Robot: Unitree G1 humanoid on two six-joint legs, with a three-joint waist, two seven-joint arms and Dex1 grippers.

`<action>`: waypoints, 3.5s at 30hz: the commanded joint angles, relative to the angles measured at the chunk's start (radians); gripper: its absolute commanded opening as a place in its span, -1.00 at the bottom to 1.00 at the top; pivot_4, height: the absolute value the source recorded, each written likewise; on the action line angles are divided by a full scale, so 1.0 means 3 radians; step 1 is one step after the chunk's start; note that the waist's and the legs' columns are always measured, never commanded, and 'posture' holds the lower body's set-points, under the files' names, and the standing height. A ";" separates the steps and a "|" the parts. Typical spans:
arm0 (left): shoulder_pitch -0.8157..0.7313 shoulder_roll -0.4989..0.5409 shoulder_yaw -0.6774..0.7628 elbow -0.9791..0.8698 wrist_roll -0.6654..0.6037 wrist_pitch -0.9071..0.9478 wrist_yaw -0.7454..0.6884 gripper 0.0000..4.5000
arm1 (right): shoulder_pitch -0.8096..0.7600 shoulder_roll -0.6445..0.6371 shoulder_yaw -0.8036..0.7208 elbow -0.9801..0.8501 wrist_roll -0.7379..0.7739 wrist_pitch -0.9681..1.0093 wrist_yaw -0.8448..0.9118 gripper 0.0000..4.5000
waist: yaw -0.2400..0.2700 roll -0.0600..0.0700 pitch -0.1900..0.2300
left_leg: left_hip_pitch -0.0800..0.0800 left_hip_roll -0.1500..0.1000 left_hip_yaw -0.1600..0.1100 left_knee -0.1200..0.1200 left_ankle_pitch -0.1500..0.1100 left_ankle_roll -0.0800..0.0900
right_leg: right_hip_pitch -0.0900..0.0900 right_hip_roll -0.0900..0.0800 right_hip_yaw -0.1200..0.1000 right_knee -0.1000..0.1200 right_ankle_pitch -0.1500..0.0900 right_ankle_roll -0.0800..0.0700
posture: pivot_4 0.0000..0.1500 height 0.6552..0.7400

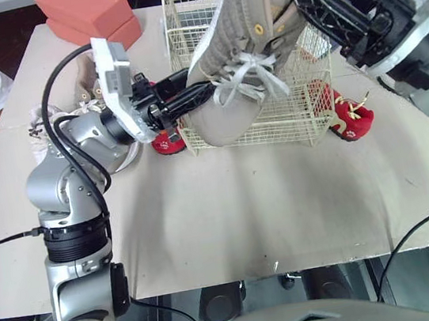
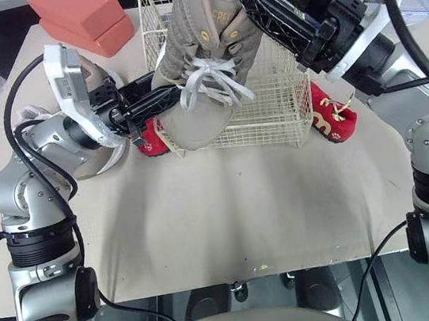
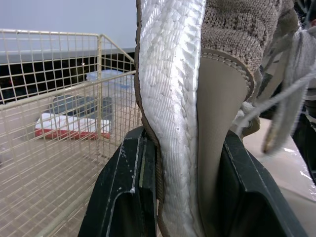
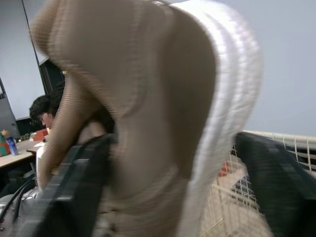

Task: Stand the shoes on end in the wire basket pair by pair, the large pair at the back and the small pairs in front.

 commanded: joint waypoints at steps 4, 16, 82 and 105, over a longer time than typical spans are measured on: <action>-0.0013 -0.0015 0.0026 -0.0128 -0.0073 -0.0102 0.0012 -0.49 | -0.0086 0.0104 -0.0062 -0.0151 0.0051 0.0118 -0.0079 -0.80 | -0.0002 0.0000 0.0000 | 0.0001 0.0000 -0.0001 -0.0001 0.0000 0.0000 | 0.0000 0.0001 -0.0001 0.0001 0.0000 0.0000 | 1.00 -0.27; 0.0045 0.0073 0.0125 -0.0196 -0.0109 -0.0085 0.0086 0.97 | -0.0359 0.0230 -0.0238 0.0046 -0.0223 0.0089 -0.0236 -1.00 | -0.0004 0.0000 0.0000 | 0.0001 0.0000 -0.0001 -0.0001 0.0000 0.0000 | 0.0000 0.0001 -0.0001 0.0001 0.0000 0.0000 | 1.00 -0.27; 0.0633 0.1397 0.1091 -0.0124 -0.0193 -0.0039 0.0138 1.00 | -0.0606 -0.0126 0.0077 0.0532 -0.2981 0.0219 0.0649 0.98 | -0.0019 -0.0001 -0.0001 | 0.0000 0.0001 0.0003 -0.0010 0.0001 -0.0002 | -0.0009 0.0002 -0.0007 -0.0002 -0.0001 0.0000 | 1.00 -0.27; -0.1038 0.1439 0.0494 0.3984 0.1273 -0.1238 0.0094 1.00 | 0.0847 0.0251 0.0058 -0.0834 -0.1528 0.0176 0.1358 0.98 | -0.0004 -0.0027 -0.0007 | 0.0000 -0.0002 0.0005 -0.0008 -0.0001 0.0001 | -0.0008 0.0006 -0.0013 -0.0003 -0.0001 0.0002 | 1.00 -0.27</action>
